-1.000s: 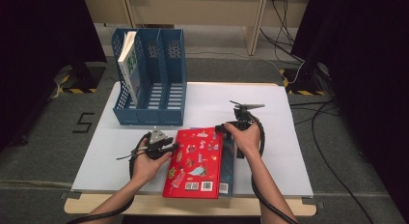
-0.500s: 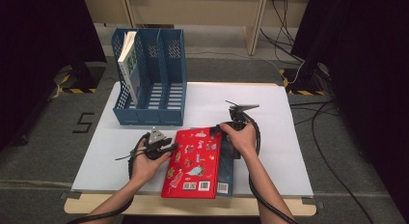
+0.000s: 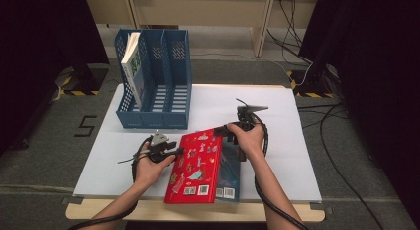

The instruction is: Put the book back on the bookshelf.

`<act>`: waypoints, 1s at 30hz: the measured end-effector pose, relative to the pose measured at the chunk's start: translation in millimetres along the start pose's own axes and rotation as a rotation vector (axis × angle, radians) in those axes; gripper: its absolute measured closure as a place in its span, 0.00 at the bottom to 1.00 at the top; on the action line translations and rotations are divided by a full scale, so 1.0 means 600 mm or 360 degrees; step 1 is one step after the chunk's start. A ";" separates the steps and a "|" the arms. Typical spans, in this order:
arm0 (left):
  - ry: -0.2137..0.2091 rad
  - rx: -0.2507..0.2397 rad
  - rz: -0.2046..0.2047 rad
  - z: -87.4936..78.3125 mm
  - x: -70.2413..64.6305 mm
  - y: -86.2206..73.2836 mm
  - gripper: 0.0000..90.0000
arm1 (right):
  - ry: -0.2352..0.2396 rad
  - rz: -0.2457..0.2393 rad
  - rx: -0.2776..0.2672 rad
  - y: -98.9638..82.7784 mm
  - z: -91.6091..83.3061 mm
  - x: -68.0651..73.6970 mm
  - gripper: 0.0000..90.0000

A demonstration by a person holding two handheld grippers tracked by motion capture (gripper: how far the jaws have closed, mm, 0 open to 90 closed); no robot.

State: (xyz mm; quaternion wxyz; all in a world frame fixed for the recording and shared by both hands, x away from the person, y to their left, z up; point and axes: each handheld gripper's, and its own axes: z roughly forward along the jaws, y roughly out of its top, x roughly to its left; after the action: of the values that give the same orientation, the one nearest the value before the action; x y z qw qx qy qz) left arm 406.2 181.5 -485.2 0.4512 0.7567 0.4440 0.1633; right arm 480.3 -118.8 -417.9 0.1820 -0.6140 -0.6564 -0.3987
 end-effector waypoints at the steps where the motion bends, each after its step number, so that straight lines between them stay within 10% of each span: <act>1: -0.0001 -0.0004 -0.0004 -0.001 0.001 0.001 0.62 | 0.0000 0.0005 0.0001 0.000 -0.001 0.001 0.83; 30: -0.0034 -0.0111 0.0002 -0.022 -0.003 0.041 0.52 | -0.0055 -0.0034 -0.0220 0.020 -0.058 0.033 0.85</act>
State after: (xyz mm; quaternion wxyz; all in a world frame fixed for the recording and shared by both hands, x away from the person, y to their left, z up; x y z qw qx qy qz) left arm 409.6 182.0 -457.5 0.4820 0.7423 0.4329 0.1710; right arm 479.4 -132.5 -378.5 0.1236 -0.6250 -0.6369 -0.4342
